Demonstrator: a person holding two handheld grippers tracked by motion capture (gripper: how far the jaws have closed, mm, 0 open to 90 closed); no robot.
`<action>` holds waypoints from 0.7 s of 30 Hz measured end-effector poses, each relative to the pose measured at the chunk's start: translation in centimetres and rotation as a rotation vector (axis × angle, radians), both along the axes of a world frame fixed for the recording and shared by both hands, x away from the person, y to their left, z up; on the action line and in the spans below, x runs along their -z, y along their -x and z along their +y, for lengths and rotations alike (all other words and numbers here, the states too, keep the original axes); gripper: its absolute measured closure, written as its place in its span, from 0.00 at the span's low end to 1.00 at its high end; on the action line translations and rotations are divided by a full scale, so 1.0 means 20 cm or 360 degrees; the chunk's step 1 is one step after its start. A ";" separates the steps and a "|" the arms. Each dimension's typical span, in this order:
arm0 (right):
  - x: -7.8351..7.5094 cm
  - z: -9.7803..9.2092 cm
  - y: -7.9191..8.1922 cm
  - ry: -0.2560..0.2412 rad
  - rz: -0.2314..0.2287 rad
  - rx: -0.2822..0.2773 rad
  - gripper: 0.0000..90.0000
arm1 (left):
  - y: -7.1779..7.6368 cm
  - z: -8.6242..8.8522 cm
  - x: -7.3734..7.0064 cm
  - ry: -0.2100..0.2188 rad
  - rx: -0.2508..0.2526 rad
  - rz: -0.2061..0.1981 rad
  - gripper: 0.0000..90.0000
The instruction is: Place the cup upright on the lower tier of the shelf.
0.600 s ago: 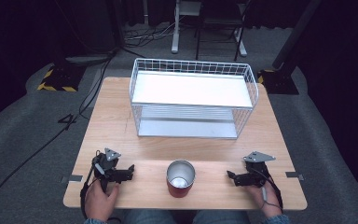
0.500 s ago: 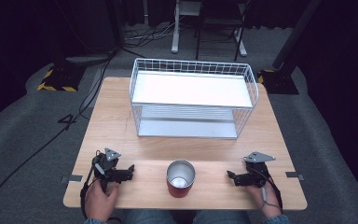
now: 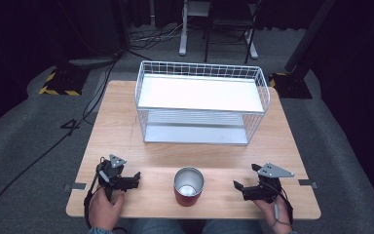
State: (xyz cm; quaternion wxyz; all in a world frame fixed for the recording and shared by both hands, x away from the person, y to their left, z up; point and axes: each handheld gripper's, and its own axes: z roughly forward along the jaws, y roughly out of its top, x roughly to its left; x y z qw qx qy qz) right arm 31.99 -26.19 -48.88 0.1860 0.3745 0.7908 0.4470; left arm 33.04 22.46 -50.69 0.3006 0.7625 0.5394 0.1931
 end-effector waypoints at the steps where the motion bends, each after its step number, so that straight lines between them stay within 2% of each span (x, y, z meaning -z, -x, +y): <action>1: -0.01 0.01 0.02 -0.0021 -0.0014 -0.0019 0.00 | 0.00 0.00 0.00 0.0000 0.0000 -0.0001 0.00; 9: -0.09 0.07 0.16 -0.0127 -0.0091 -0.0154 0.00 | 0.00 0.00 0.00 0.0001 0.0001 -0.0001 0.00; 14: -0.10 0.14 0.22 -0.0174 -0.0064 -0.0250 0.00 | 0.00 0.00 0.00 0.0001 -0.0001 -0.0003 0.00; 21: -0.09 0.24 0.28 -0.0188 -0.0063 -0.0372 0.00 | 0.00 0.00 0.00 0.0000 -0.0001 -0.0003 0.00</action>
